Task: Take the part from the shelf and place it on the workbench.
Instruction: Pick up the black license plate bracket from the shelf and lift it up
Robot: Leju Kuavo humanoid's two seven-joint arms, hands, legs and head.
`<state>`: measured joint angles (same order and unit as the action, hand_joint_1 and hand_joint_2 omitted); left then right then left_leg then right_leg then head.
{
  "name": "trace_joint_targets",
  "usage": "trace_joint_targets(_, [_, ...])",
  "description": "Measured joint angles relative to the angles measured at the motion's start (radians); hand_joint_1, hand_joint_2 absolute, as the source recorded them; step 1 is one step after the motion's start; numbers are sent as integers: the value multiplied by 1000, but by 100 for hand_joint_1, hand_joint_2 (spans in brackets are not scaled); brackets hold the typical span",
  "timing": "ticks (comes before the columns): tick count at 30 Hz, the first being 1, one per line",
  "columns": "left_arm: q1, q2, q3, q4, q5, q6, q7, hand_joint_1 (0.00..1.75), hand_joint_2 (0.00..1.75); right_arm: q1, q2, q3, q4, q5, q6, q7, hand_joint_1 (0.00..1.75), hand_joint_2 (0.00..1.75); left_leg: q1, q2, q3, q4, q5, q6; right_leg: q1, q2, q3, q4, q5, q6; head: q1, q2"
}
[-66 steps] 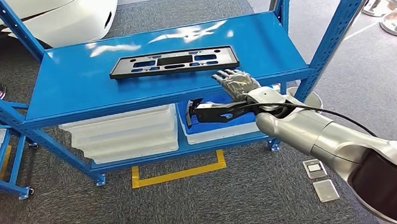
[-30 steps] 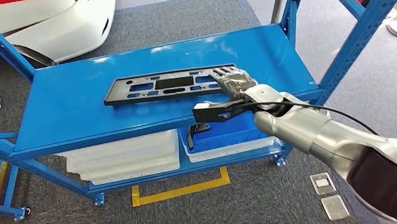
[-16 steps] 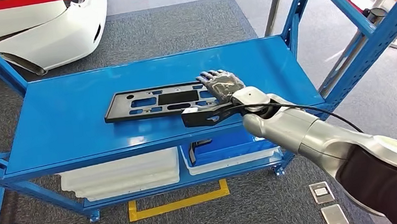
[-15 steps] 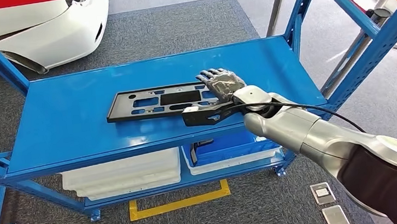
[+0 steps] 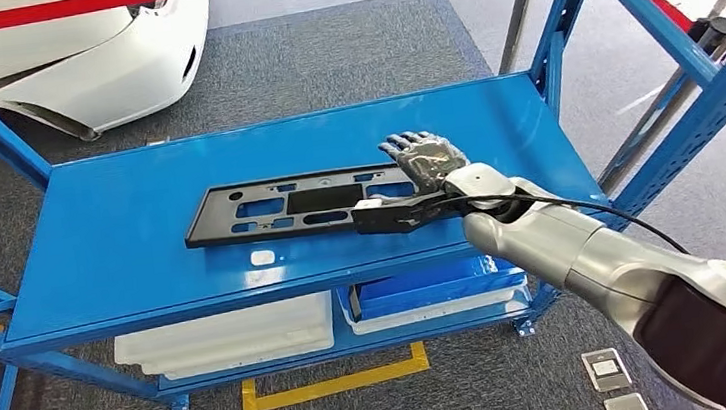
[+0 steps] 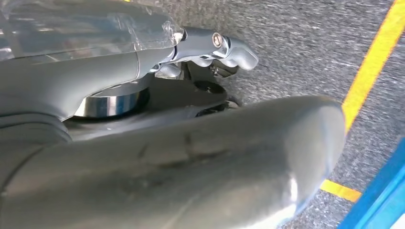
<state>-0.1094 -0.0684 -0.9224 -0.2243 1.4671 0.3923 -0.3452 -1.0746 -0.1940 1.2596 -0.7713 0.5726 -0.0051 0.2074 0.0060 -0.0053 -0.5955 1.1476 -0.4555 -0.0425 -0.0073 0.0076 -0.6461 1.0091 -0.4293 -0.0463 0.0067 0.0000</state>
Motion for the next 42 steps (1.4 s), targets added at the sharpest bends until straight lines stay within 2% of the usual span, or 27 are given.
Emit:
trace_joint_targets(2, [-1, 0, 0, 0, -1, 1, 0, 0, 0, 2, 1, 0, 0, 0, 0, -1, 0, 0, 4, 0, -74, 124, -47, -5, 0, 0, 4, 1, -6, -5, -12, 0])
trace_joint_targets(3, [-1, 0, 0, 0, -1, 2, 0, 0, 0, 3, 2, 0, 1, 1, 1, -2, 0, 0, 5, 0, -97, 154, -50, -7, 0, 0, 7, 2, -9, -5, -15, 0])
trace_joint_targets(4, [-1, 0, 0, 0, -1, 2, 0, 0, 0, 4, 2, 0, 1, 1, 1, -3, 0, 0, 5, 0, -103, 147, -31, -9, 0, 1, 9, 4, -13, -5, -18, 0])
trace_joint_targets(5, [-1, 0, 0, 0, -1, 3, 0, 0, 0, 5, 3, 0, 1, 2, 1, -4, 0, 0, 6, 0, -91, 102, 7, -10, 0, 1, 14, 6, -16, -4, -22, 0])
trace_joint_targets(6, [-1, 0, 0, 0, -1, 3, 0, 0, 0, 5, 3, 0, 2, 3, 2, -6, 0, 0, 6, 0, -67, 35, 54, -9, 0, 2, 18, 8, -20, -2, -27, 0])
trace_joint_targets(7, [-1, 0, 0, 0, -1, 3, 0, 0, 0, 5, 4, 0, 2, 5, 2, -8, 0, 0, 6, 0, -46, -30, 88, -6, 1, 2, 21, 10, -23, 0, -31, 0])
trace_joint_targets(8, [-1, 0, 0, 0, -1, 4, 0, 0, 0, 5, 5, 0, 3, 6, 2, -11, 0, 0, 3, 0, -31, -82, 107, 0, 2, 3, 21, 12, -25, 4, -35, 0])
trace_joint_targets(9, [-1, 0, 0, 0, -1, 5, 0, 0, 0, 6, 6, 0, 5, 8, 2, -15, 0, 0, 1, 0, -25, -110, 116, 7, 2, 3, 20, 13, -26, 8, -37, 0])
trace_joint_targets(10, [-1, 0, 0, 0, -1, 6, 1, 0, 0, 7, 7, 1, 8, 9, 2, -20, 0, 0, -2, 0, -25, -119, 112, 14, 3, 2, 18, 15, -28, 13, -38, 0])
trace_joint_targets(12, [0, 0, 0, 0, 0, 7, 2, 0, 0, 11, 9, 1, 14, 11, 2, -28, 0, 0, -2, -3, -22, -124, 121, 18, 4, 3, 16, 16, -32, 9, -34, 0])
trace_joint_targets(14, [1, -1, 0, 0, 0, 7, 3, 0, 0, 14, 12, 1, 20, 12, 4, -33, 0, 0, -2, -6, -17, -126, 123, 15, 5, 4, 18, 15, -33, 2, -28, 0])
trace_joint_targets(18, [0, -1, -1, 0, -1, 7, 3, 0, 0, 19, 22, 5, 36, 15, 11, -45, 0, 175, -4, -8, -17, -126, 122, 21, 4, 3, 23, 7, -29, 8, -12, 0])
trace_joint_targets(23, [0, 0, -2, 0, -2, 7, 4, 0, 0, 30, 35, 8, 53, 18, 26, -61, 0, 175, -4, -8, -17, -125, 120, 25, 3, 3, 25, 3, -29, 16, -1, 0])
trace_joint_targets(27, [0, 0, -8, 0, -8, 7, 6, 0, 0, 40, 41, 10, 65, 22, 28, -74, 0, 175, -5, -8, -17, -125, 119, 26, 2, 3, 25, 2, -30, 25, 1, 0])
trace_joint_targets(42, [-2, 0, -25, 0, -24, 5, -1, 0, 0, 60, 42, 39, 91, 55, 33, -85, 0, 175, -3, -6, -12, -131, 120, 26, 4, 3, 25, 3, -31, 25, -4, 0])
